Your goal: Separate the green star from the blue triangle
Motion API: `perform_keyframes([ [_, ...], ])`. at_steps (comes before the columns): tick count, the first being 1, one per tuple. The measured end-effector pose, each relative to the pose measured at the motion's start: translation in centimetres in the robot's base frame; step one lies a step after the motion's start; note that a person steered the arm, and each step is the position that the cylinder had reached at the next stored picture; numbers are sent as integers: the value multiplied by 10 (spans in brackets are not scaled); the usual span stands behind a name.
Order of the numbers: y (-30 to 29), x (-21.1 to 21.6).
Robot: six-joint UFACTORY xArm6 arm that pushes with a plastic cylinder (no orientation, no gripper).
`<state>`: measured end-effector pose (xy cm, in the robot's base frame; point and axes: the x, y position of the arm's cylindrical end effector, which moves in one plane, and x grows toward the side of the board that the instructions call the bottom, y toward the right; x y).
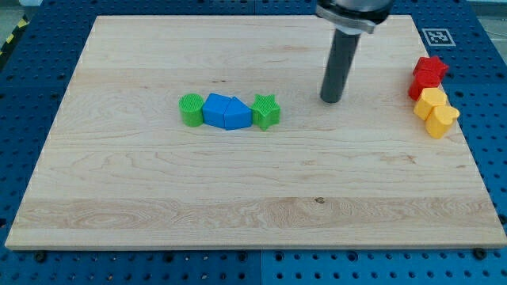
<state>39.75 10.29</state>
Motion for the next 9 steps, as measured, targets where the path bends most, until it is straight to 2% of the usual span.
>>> perform_keyframes([
  [3, -82, -18],
  [9, -77, 54],
])
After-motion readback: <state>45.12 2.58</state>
